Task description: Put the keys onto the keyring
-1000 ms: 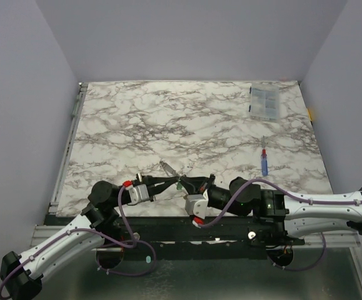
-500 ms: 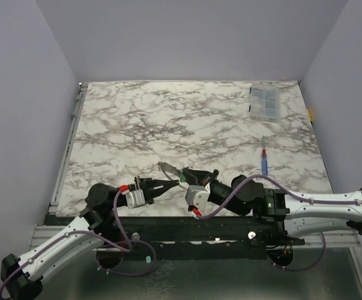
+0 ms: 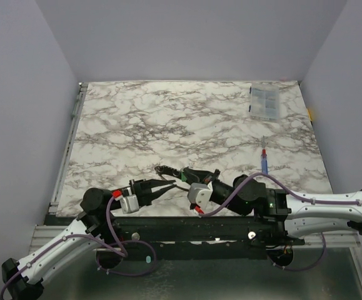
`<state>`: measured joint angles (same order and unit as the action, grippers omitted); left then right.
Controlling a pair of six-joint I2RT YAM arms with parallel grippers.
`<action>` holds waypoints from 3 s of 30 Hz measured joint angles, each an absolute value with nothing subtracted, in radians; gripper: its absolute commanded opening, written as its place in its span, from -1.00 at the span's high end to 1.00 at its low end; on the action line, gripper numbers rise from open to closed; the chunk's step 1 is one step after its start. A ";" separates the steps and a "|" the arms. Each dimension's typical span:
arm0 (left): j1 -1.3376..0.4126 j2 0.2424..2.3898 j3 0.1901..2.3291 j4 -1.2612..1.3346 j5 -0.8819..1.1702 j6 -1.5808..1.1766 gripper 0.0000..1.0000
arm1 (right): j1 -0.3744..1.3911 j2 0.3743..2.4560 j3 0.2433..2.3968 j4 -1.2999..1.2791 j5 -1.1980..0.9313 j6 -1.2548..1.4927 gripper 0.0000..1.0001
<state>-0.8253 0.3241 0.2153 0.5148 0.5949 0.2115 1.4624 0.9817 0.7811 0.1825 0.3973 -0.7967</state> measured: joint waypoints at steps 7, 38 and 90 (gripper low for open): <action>-0.825 0.316 0.240 0.471 0.576 0.254 0.38 | 1.462 0.929 0.781 0.165 0.364 -0.797 0.99; -0.825 0.572 0.558 0.131 0.798 0.518 0.10 | 1.462 0.695 0.739 -0.064 0.105 -0.808 0.99; -0.965 0.949 0.639 0.264 1.036 0.625 0.31 | 1.462 0.599 0.717 -0.129 -0.001 -0.698 0.99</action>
<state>-0.9646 0.9485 0.6392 0.2642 1.0355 0.6250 1.4624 0.5991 0.7166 -0.1287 -0.0006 -0.6979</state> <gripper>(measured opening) 0.343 0.015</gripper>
